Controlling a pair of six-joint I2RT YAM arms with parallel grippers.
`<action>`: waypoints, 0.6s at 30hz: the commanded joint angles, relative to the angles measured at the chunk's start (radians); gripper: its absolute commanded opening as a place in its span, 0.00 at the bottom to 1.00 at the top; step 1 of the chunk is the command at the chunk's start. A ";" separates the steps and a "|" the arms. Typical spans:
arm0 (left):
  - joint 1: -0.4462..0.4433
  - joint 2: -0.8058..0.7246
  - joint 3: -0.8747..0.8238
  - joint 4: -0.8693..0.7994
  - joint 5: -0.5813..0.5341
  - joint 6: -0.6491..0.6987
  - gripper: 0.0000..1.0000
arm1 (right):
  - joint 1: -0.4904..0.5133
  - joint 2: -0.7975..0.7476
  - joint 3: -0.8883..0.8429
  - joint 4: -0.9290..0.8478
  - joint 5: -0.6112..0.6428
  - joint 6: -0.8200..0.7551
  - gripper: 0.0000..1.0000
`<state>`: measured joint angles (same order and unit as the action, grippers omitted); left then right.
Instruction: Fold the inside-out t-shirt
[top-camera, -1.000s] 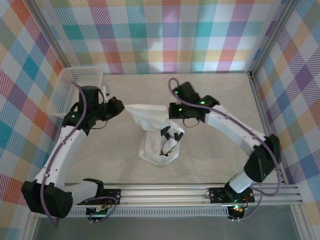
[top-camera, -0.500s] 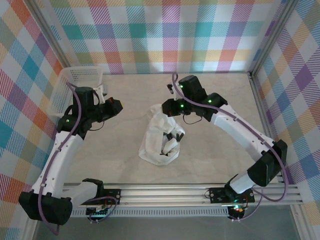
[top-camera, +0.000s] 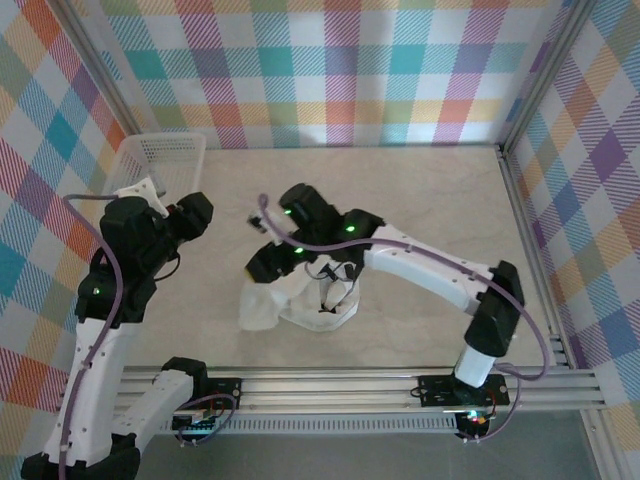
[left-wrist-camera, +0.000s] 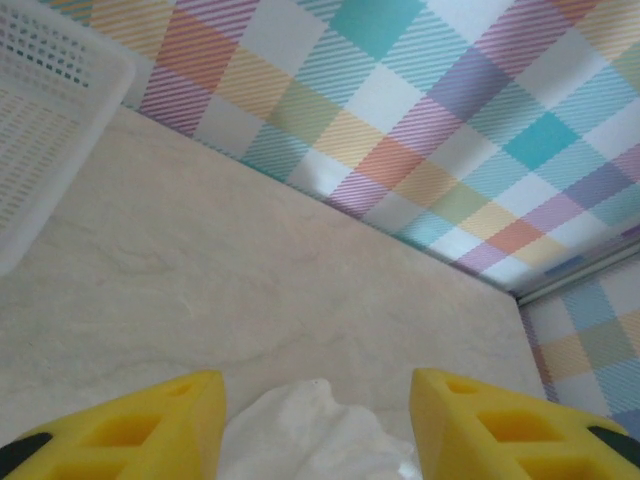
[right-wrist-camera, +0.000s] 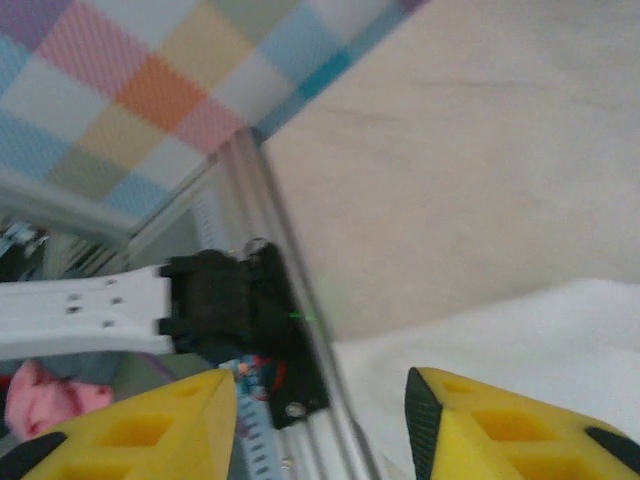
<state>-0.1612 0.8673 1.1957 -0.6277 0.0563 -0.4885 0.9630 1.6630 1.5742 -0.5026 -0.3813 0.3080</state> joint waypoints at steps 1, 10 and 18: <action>-0.026 0.120 -0.002 -0.011 0.114 -0.010 0.53 | -0.182 -0.165 -0.173 0.087 0.157 0.127 0.51; -0.437 0.613 0.178 -0.099 0.112 0.083 0.63 | -0.508 -0.091 -0.392 -0.024 0.264 0.172 0.58; -0.511 0.924 0.293 -0.154 -0.010 0.138 0.68 | -0.517 0.195 -0.268 0.051 0.017 0.187 0.55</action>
<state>-0.6720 1.7679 1.4754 -0.7174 0.1120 -0.3882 0.4427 1.8114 1.2476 -0.4862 -0.2436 0.4675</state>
